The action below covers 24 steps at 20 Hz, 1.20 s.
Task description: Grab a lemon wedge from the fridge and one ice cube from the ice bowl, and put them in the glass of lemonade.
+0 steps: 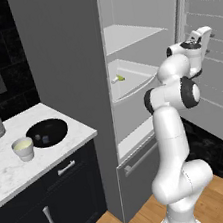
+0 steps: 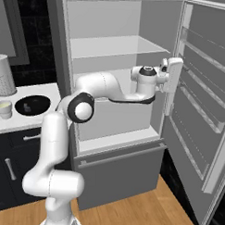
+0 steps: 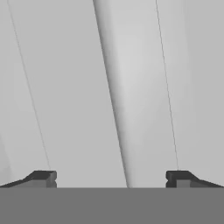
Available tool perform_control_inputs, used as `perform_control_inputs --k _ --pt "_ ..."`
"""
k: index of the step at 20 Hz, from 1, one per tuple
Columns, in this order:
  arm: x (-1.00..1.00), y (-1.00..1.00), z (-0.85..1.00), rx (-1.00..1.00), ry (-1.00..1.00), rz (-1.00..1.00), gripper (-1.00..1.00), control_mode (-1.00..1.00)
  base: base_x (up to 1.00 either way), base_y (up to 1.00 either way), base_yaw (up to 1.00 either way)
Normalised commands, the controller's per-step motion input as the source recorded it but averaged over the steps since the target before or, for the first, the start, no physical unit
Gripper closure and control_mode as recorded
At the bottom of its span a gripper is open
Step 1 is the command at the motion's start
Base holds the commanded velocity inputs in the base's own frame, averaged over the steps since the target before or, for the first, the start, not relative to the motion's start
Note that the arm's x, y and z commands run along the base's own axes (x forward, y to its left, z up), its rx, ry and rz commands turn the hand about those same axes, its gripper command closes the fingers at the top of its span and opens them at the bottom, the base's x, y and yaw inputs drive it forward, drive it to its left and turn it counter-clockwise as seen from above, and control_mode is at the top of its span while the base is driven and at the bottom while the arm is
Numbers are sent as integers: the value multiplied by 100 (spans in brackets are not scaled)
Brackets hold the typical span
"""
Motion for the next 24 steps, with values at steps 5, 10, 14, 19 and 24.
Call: perform_control_inputs --k 5,10,14,19,24 --pt "-85 2 52 0 -9 0 -100 -100 0 0 0" --pt "-53 -10 26 0 -1 -2 -100 -100 0 0 0" --pt "-7 -39 0 -1 1 -8 -100 -100 0 0 0" --pt "14 -50 -7 -3 5 -6 -100 -100 0 0 0" --pt "34 -56 -18 -3 10 -3 -100 -100 0 0 0"
